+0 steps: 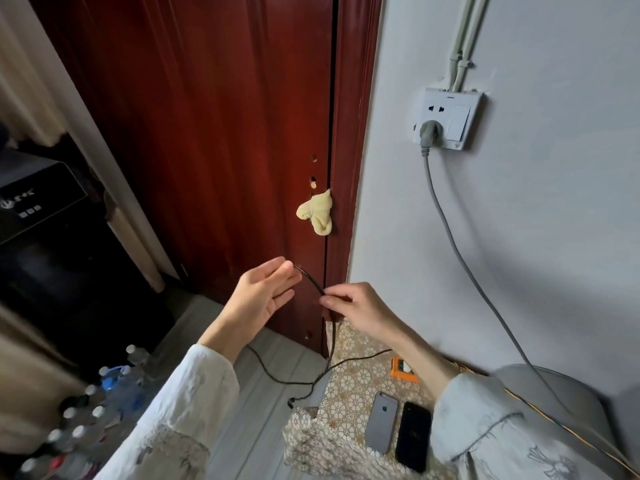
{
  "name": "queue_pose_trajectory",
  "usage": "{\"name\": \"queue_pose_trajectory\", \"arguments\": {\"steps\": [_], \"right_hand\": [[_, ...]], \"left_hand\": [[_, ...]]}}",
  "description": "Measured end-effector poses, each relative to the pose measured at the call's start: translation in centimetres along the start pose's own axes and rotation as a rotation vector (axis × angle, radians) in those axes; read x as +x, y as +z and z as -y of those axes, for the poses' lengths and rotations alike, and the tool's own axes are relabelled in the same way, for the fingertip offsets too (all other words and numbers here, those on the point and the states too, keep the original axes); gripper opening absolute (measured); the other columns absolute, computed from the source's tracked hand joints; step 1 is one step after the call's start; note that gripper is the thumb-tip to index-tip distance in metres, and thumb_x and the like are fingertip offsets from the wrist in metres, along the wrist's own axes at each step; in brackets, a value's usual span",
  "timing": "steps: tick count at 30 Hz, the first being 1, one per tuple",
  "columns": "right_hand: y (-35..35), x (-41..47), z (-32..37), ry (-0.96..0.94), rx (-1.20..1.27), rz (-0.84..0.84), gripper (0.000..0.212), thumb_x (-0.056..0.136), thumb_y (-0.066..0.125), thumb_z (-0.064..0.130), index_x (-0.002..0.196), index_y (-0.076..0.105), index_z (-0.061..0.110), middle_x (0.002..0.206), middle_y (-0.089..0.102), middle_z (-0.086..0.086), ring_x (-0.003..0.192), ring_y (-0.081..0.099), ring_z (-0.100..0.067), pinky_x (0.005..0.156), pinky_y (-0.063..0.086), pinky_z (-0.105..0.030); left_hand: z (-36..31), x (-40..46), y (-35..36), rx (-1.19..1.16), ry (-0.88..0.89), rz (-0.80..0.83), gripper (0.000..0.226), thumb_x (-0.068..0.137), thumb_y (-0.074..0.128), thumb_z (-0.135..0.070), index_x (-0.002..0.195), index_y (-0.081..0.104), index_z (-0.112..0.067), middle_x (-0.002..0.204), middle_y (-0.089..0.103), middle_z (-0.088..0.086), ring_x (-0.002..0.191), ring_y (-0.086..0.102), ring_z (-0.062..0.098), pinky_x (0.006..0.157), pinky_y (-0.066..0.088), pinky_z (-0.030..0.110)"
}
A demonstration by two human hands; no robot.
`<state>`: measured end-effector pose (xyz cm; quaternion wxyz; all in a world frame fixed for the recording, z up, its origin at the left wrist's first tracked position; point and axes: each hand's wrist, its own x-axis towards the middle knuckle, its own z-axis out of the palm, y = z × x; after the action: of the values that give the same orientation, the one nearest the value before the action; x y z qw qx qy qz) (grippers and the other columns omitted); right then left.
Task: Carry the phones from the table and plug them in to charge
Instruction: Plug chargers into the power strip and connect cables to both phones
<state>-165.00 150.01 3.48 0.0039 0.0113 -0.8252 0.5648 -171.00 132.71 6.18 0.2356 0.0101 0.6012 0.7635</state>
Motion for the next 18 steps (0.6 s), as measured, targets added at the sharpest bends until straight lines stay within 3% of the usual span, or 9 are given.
{"name": "queue_pose_trajectory", "arguments": {"steps": [2, 5, 8, 12, 15, 16, 18], "right_hand": [[-0.2, -0.1, 0.4, -0.004, -0.028, 0.009, 0.015, 0.088, 0.059, 0.02, 0.082, 0.072, 0.024, 0.075, 0.071, 0.004, 0.064, 0.059, 0.006, 0.062, 0.043, -0.008], [-0.1, -0.8, 0.0, 0.052, 0.046, 0.028, 0.017, 0.089, 0.057, 0.021, 0.077, 0.066, 0.031, 0.073, 0.066, 0.009, 0.064, 0.059, 0.009, 0.062, 0.043, -0.005], [0.6, -1.6, -1.4, 0.165, 0.171, 0.069, 0.01, 0.086, 0.061, 0.023, 0.078, 0.065, 0.027, 0.075, 0.066, 0.01, 0.071, 0.062, 0.002, 0.067, 0.047, -0.008], [1.0, -2.9, -4.3, 0.268, -0.022, 0.17, 0.009, 0.084, 0.06, 0.03, 0.075, 0.061, 0.031, 0.079, 0.062, 0.014, 0.068, 0.057, 0.005, 0.072, 0.043, -0.015], [0.1, -3.4, -5.9, 0.304, -0.05, 0.028, 0.006, 0.086, 0.06, 0.023, 0.082, 0.064, 0.025, 0.093, 0.065, 0.004, 0.08, 0.058, -0.007, 0.085, 0.047, -0.029], [-0.4, -3.4, -5.8, 0.295, -0.029, -0.032, 0.007, 0.086, 0.06, 0.02, 0.089, 0.067, 0.021, 0.093, 0.067, 0.005, 0.082, 0.06, -0.006, 0.09, 0.048, -0.03], [-1.2, -2.9, -4.8, 0.232, -0.011, -0.092, 0.015, 0.085, 0.062, 0.015, 0.098, 0.07, 0.012, 0.082, 0.067, 0.009, 0.078, 0.062, -0.001, 0.083, 0.048, -0.022]], "left_hand": [[0.0, -0.1, 0.8, -0.058, -0.022, 0.022, 0.039, 0.088, 0.054, -0.008, 0.126, 0.044, -0.009, 0.104, 0.067, 0.013, 0.094, 0.067, 0.021, 0.083, 0.055, 0.033], [-0.2, -0.2, 1.6, -0.11, 0.014, -0.004, 0.024, 0.084, 0.054, 0.003, 0.107, 0.058, -0.003, 0.084, 0.07, 0.01, 0.074, 0.069, 0.017, 0.07, 0.059, 0.027], [-0.4, -0.4, 1.8, -0.11, 0.097, -0.057, 0.017, 0.084, 0.054, 0.006, 0.093, 0.061, -0.006, 0.073, 0.071, 0.007, 0.068, 0.07, 0.015, 0.07, 0.059, 0.027], [-2.1, 0.0, 0.4, -0.244, 0.189, -0.141, 0.017, 0.084, 0.054, 0.006, 0.087, 0.06, -0.009, 0.07, 0.072, 0.005, 0.071, 0.07, 0.016, 0.071, 0.059, 0.027], [-2.8, 0.1, -1.5, -0.215, 0.223, -0.219, 0.015, 0.086, 0.054, 0.003, 0.085, 0.061, -0.01, 0.069, 0.071, 0.005, 0.068, 0.07, 0.015, 0.066, 0.059, 0.025], [-2.6, 0.1, -2.0, -0.15, 0.212, -0.236, 0.013, 0.087, 0.053, 0.001, 0.086, 0.062, -0.009, 0.069, 0.07, 0.006, 0.066, 0.069, 0.015, 0.064, 0.058, 0.024], [-1.7, 0.1, -2.7, 0.083, 0.164, -0.254, 0.014, 0.091, 0.049, -0.003, 0.093, 0.063, -0.004, 0.072, 0.067, 0.009, 0.065, 0.068, 0.018, 0.06, 0.058, 0.022]]}}
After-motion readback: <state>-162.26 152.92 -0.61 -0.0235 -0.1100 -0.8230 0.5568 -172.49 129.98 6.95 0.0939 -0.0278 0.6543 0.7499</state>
